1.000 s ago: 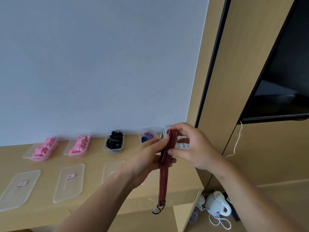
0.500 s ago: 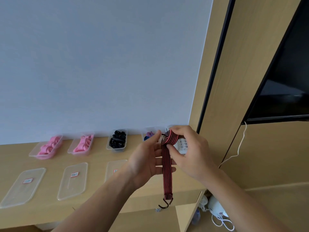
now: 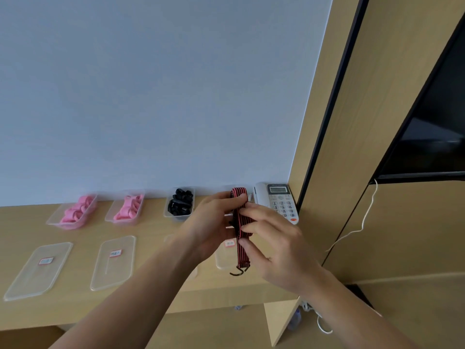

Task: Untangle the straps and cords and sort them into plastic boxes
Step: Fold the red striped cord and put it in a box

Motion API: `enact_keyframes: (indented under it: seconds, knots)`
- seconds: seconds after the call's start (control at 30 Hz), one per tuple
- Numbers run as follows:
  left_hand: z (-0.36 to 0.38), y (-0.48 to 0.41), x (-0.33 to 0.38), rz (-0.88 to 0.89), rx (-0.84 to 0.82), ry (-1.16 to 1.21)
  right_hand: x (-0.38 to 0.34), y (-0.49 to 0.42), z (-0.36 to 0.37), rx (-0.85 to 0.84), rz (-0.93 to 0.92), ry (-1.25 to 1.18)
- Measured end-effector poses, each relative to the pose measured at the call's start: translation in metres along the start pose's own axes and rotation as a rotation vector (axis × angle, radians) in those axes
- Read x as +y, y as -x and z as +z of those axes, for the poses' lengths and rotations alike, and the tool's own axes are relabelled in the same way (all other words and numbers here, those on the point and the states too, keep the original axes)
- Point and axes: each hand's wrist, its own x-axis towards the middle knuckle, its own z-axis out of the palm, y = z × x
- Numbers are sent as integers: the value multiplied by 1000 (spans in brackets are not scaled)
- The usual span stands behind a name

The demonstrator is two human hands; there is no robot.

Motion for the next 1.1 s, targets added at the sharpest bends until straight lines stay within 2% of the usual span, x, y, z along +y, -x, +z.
enact_keyframes:
  seconds: [0.07,0.13,0.2,0.27,0.3,0.37,0.53,0.67,0.9,1.1]
  knots:
    - [-4,0,-1,19,-11,-29,-1,-8,-1,57,79,-34]
    - [-5,2,-1,42,-44,-48,-2,-19,-4,58,249,-72]
    - [-7,5,1,62,-58,-70,0,-30,-6,-85,477,-169]
    - [-10,7,4,71,-56,-100,5,-38,-9,-273,617,-295]
    - [-11,7,5,71,-59,-104,7,-40,-9,-318,652,-365]
    - [-15,7,5,63,-83,-89,10,-45,-9,-290,690,-465]
    - [-24,3,-6,-13,-184,-144,16,-51,-2,-142,691,-520]
    - [-39,-4,-15,-99,-190,-194,20,-53,6,-66,668,-538]
    - [-56,-8,-27,-174,-209,-202,19,-58,21,9,541,-284]
    - [-63,-11,-22,-217,-197,12,12,-55,44,30,372,-22]
